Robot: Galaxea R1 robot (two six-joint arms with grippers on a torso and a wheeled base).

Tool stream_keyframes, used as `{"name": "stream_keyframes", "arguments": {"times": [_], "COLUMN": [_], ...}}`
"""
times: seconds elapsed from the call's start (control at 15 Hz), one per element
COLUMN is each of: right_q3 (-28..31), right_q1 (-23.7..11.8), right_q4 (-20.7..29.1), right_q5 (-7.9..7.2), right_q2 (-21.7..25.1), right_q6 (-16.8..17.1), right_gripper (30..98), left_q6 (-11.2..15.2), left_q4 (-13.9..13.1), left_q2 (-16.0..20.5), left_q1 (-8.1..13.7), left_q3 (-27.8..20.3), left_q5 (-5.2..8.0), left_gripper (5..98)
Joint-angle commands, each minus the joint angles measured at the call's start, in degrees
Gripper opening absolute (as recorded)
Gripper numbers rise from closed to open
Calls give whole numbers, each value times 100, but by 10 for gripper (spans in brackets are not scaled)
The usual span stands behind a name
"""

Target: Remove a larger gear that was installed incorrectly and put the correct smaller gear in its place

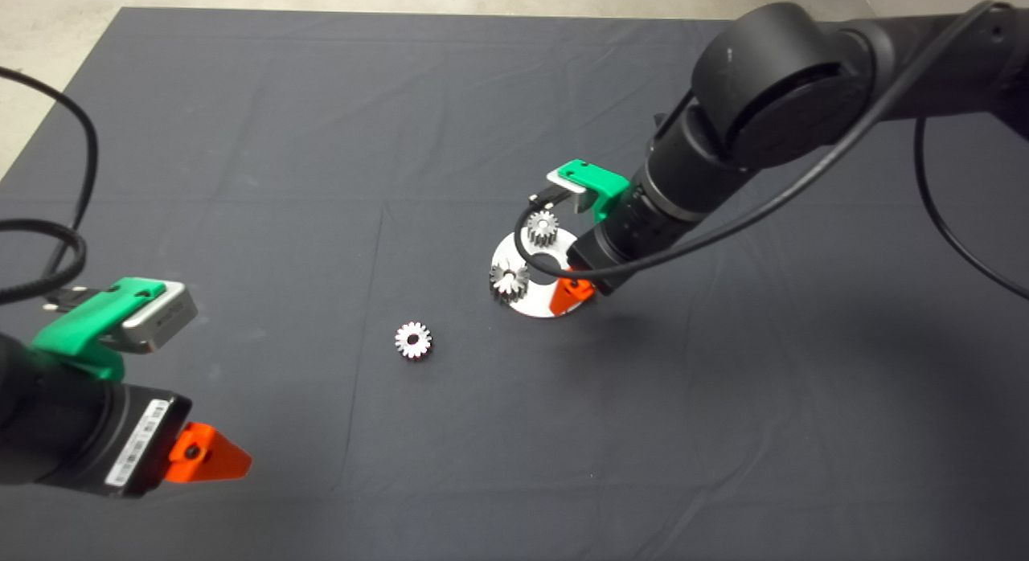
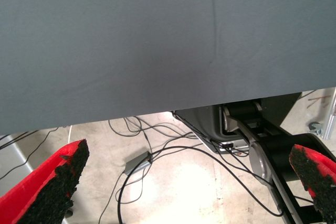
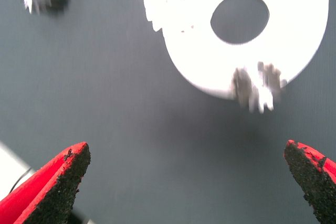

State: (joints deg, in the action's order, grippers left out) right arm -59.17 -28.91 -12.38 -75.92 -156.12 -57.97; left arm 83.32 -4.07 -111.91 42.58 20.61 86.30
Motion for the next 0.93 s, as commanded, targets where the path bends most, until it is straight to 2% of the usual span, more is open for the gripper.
{"name": "stream_keyframes", "arguments": {"times": [0.0, 0.33, 0.47, 0.87], "right_q3": [3, 13, 4, -434], "right_q1": [216, 510, 698, 1124], "right_q4": [-1024, -1806, -2136, -2919], "right_q5": [121, 85, 19, 7], "right_q2": [-346, -663, -750, -741], "right_q6": [163, 191, 458, 585], "right_gripper": [976, 976, 976, 976], "left_q6": [-18, -19, -67, -71], "left_q4": [-94, -94, -94, -94], "left_q2": [6, -21, -29, 14], "left_q1": [67, 58, 58, 58], "left_q3": [-103, -138, -138, -147], "left_q5": [-34, -61, -166, -166], "left_gripper": [982, 982, 982, 982]}}
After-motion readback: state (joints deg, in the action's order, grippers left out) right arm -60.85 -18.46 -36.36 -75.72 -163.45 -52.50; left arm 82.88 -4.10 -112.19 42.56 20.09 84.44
